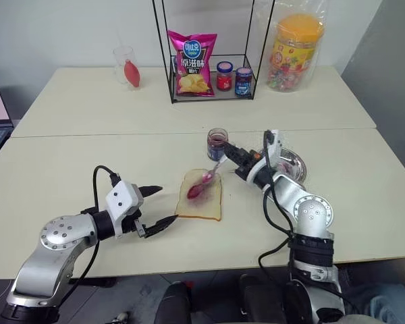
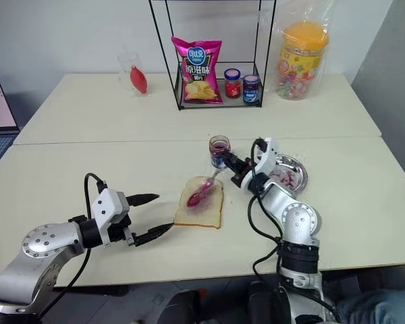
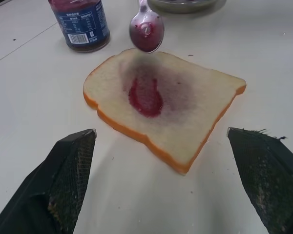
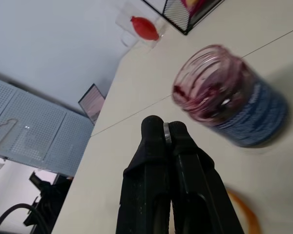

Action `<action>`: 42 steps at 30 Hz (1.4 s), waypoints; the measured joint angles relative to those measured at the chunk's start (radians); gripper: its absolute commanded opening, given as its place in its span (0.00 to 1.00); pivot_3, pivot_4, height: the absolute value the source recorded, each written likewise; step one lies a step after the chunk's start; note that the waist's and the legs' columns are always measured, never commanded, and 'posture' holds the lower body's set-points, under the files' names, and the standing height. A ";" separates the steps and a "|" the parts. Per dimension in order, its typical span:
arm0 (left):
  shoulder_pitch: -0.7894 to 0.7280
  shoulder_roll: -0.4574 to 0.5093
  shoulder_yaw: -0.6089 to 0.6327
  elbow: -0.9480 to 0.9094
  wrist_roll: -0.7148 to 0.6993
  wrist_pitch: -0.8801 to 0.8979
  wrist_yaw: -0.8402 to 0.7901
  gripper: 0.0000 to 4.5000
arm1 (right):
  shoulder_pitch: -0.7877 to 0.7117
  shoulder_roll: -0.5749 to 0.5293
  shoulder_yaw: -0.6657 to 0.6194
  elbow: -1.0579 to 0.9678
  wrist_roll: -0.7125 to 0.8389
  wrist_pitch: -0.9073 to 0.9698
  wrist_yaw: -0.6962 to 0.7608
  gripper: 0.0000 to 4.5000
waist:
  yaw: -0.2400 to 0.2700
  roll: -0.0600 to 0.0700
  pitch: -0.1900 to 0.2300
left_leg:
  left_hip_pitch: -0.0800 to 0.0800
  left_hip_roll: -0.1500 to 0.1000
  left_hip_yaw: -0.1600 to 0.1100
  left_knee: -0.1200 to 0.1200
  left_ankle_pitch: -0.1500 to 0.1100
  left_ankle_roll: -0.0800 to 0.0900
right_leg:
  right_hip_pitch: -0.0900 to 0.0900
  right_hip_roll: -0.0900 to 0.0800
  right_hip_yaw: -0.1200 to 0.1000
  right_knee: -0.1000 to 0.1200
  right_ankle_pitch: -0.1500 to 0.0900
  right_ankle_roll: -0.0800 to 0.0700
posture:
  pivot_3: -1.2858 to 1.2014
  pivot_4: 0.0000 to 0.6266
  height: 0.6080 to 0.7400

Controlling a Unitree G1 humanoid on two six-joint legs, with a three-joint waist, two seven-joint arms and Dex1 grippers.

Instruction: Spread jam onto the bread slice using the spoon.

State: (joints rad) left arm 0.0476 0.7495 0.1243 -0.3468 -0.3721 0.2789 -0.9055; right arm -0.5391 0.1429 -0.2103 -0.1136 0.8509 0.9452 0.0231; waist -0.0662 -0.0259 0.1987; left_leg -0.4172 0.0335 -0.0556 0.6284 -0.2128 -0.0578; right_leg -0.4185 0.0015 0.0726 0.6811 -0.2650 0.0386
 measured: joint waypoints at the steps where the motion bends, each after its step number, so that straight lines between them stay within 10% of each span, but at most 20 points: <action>1: 0.001 0.000 0.000 0.000 0.000 -0.002 -0.001 1.00 | 0.000 0.001 0.013 0.015 -0.006 -0.004 0.001 0.00 | 0.000 0.000 0.000 | 0.000 0.000 0.000 0.000 0.000 0.000 | 0.000 0.000 0.000 0.000 0.000 0.000 | 0.52 0.24 1.00; 27: 0.026 0.001 -0.004 0.001 -0.003 -0.016 -0.025 1.00 | 0.059 -0.063 0.034 0.108 -0.033 -0.040 0.059 0.00 | 0.010 0.000 0.000 | 0.000 -0.001 0.000 0.001 0.000 0.000 | 0.001 0.000 0.000 0.000 -0.001 0.001 | 0.52 0.24 1.00; 42: -0.026 0.038 0.009 -0.114 -0.103 0.078 -0.040 1.00 | 0.012 -0.171 -0.127 -0.124 0.275 0.090 -0.069 0.00 | 0.009 0.000 0.000 | -0.001 0.000 -0.001 0.001 0.000 0.000 | 0.000 0.000 0.000 0.000 -0.001 0.001 | 0.52 0.24 1.00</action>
State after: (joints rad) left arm 0.0212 0.7873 0.1333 -0.4604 -0.4754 0.3564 -0.9454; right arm -0.5276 -0.0279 -0.3372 -0.2372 1.1262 1.0356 -0.0459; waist -0.0574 -0.0262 0.1986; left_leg -0.4183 0.0334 -0.0563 0.6291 -0.2128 -0.0578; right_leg -0.4181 0.0017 0.0725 0.6807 -0.2656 0.0396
